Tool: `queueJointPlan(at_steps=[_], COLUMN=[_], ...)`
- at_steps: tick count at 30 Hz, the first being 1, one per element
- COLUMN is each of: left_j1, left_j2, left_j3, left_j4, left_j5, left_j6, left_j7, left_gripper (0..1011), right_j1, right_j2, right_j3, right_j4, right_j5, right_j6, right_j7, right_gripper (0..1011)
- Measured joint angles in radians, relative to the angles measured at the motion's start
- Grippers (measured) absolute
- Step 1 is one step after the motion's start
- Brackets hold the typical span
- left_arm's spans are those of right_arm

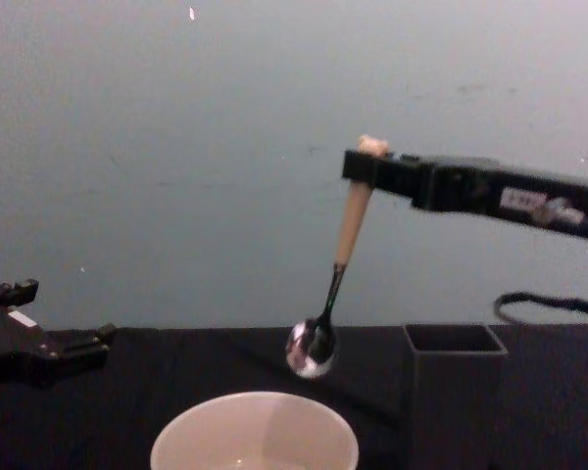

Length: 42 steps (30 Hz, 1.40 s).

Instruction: Pick up the stirring spoon with one hand, stir inside the cup, then place it back in its original position.

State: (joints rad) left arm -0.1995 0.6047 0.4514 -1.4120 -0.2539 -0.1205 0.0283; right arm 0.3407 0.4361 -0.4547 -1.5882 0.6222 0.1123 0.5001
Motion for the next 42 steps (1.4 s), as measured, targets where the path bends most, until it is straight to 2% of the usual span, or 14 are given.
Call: queueJointPlan(at_steps=[6, 10, 20, 29, 42], left_j1=[0.000, 0.000, 0.000, 0.000, 0.000], left_j2=[0.000, 0.000, 0.000, 0.000, 0.000], left_j3=[0.000, 0.000, 0.000, 0.000, 0.000], left_j4=[0.000, 0.000, 0.000, 0.000, 0.000], left_j5=[0.000, 0.000, 0.000, 0.000, 0.000], left_j6=[0.000, 0.000, 0.000, 0.000, 0.000], left_j7=[0.000, 0.000, 0.000, 0.000, 0.000], left_gripper=[1001, 1001, 1001, 1001, 1001], right_j1=[-0.015, -0.031, -0.075, -0.096, -0.082], right_j2=[0.018, 0.045, 0.114, 0.141, 0.126], right_j3=[0.045, 0.081, 0.135, 0.141, 0.102], right_j4=[-0.032, -0.056, -0.090, -0.081, -0.012], right_j5=[0.055, 0.094, 0.120, 0.113, 0.079], right_j6=[0.011, 0.010, -0.027, -0.032, -0.017], right_j7=[-0.032, -0.048, -0.066, -0.070, -0.070], right_gripper=[214, 214, 214, 214, 214])
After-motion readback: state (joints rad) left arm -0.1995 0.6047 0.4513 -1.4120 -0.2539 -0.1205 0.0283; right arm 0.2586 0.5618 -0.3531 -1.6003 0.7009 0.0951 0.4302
